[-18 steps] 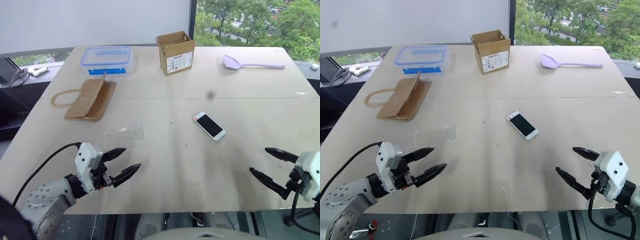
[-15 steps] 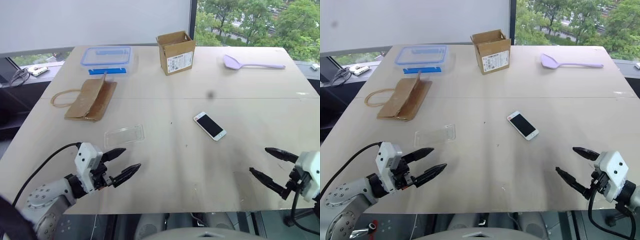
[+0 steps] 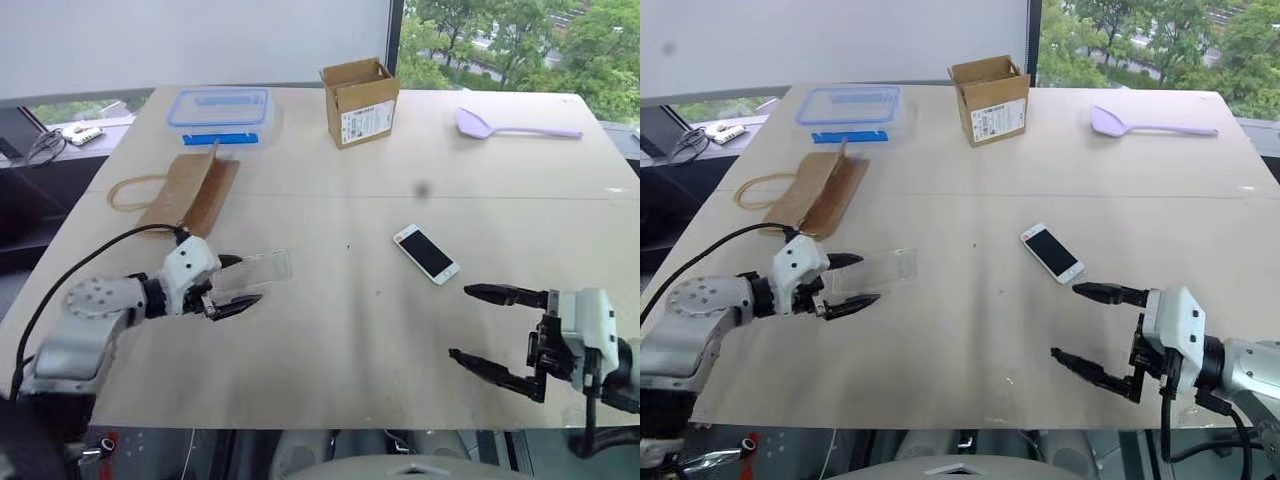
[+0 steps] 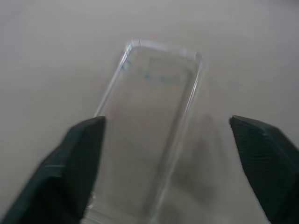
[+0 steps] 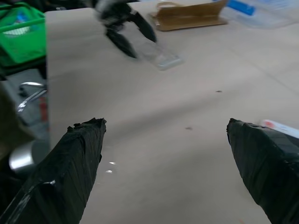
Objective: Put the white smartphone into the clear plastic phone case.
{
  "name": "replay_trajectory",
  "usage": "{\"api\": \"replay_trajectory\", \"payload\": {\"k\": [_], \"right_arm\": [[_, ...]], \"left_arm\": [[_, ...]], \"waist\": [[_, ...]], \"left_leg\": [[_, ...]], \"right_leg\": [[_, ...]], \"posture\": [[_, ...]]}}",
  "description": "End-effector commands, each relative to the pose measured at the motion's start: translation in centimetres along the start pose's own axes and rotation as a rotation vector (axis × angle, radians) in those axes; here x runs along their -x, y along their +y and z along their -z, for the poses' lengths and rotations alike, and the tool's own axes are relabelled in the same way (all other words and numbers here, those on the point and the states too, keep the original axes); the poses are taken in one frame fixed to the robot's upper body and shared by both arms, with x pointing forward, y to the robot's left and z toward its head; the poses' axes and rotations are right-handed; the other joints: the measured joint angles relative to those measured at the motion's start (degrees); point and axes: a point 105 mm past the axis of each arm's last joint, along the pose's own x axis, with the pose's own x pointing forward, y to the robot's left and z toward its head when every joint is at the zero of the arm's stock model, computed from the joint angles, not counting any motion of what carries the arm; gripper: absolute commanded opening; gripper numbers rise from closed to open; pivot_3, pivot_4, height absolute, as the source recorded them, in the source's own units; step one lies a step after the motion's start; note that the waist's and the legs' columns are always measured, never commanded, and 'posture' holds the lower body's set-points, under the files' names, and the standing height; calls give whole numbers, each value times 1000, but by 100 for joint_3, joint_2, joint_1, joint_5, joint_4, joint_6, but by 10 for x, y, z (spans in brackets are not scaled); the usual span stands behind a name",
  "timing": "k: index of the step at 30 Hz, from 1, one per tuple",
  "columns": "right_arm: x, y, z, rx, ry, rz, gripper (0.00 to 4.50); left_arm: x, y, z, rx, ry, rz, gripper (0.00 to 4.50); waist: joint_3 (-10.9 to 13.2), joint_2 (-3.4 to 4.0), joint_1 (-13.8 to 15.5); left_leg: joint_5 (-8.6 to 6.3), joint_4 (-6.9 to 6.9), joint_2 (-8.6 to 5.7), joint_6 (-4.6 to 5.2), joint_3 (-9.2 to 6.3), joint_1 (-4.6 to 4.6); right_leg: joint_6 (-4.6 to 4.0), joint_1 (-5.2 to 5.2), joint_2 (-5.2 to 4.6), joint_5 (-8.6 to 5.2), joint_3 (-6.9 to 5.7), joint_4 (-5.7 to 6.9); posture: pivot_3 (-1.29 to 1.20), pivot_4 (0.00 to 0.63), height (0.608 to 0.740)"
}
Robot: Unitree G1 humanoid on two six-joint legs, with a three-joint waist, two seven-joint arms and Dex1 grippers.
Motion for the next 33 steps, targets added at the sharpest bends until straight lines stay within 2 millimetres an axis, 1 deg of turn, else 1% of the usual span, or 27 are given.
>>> {"api": "replay_trajectory", "payload": {"k": [1,3,4,5,6,7,8,9,12,14,15,18,21,23,26,29,33], "right_arm": [[-3,3,-5,40,4,5,4500],[-3,6,-3,37,14,8,4500],[-2,6,-3,37,17,17,4500],[-2,6,-2,37,19,23,4500],[-2,6,-2,35,18,38,4500],[-1,6,-3,31,15,52,4500],[-1,6,-3,28,13,63,4500],[0,7,-3,27,18,71,4500],[3,7,2,27,48,105,4500],[5,7,4,17,60,133,4500],[5,6,4,13,64,153,4500],[6,7,4,2,68,175,4500],[10,9,6,-3,88,181,4500],[13,10,7,-6,99,185,4500],[17,11,8,-5,121,186,4500],[21,7,10,-14,140,216,4500],[22,2,9,-25,138,242,4500]], "left_arm": [[-7,-1,16,-57,74,112,2380],[-11,-1,18,-72,75,153,1532],[-14,-3,15,-75,58,185,861],[-16,-4,12,-78,45,207,690],[-19,-6,7,-75,20,232,206],[-21,-9,1,-85,-2,264,66],[-22,-13,-6,-107,-24,305,66],[-24,-18,-16,-107,-54,345,66],[-32,-29,-58,-121,-156,427,66],[-41,-40,-83,-147,-193,477,66],[-46,-45,-91,-166,-197,490,66],[-70,-57,-108,-182,-175,489,66],[-94,-68,-120,-175,-152,500,66],[-105,-76,-124,-176,-139,520,66],[-114,-89,-118,-250,-97,580,66],[-123,-93,-112,-264,-66,591,66],[-136,-95,-114,-313,-93,562,66]], "waist": [[-4,3,12],[-7,6,12],[-8,8,4],[-12,13,3],[-15,17,2],[-17,21,4],[-17,20,5],[-17,21,7],[-14,16,17],[-4,-5,15],[-4,-8,8],[-5,-6,-23],[-5,-6,-34],[-4,-7,-38],[-3,-8,-59],[-4,-8,-24],[-4,-8,-10]], "left_leg": [[0,4,0,0,0,2],[0,4,0,1,0,5],[0,5,0,1,0,11],[0,5,0,1,0,12],[0,5,0,2,0,13],[0,9,0,2,0,14],[0,11,0,2,0,14],[0,15,0,2,-2,12],[0,21,0,3,0,3],[-1,26,0,5,-2,-9],[-1,29,0,5,-7,-20],[-1,31,-2,5,-7,-19],[-1,29,-3,5,-4,-11],[-1,29,-1,5,-3,-8],[-1,29,2,4,-1,-1],[-1,29,4,4,-1,3],[-1,31,3,4,2,2]], "right_leg": [[0,4,-1,0,-2,0],[-1,8,-2,0,-1,1],[-2,12,-3,0,-1,5],[-2,12,-3,0,-1,6],[-3,13,-3,0,-1,8],[-3,13,-3,0,-2,12],[-2,13,-3,0,-2,15],[-2,13,-3,0,-4,18],[1,11,-4,1,-4,17],[3,6,-4,1,-9,14],[5,0,-2,2,-14,14],[7,0,4,3,-12,14],[10,2,17,3,-4,19],[11,2,46,3,5,22],[13,2,50,2,12,32],[18,2,51,-2,13,39],[16,3,49,-2,15,39]], "posture": [[0,150,740],[0,150,740],[0,150,740],[0,150,740],[0,150,740],[0,150,740],[0,150,740],[0,150,740],[0,150,740],[0,150,740],[0,150,740],[0,150,740],[0,150,740],[0,150,740],[0,150,740],[0,150,740],[0,150,740]]}}
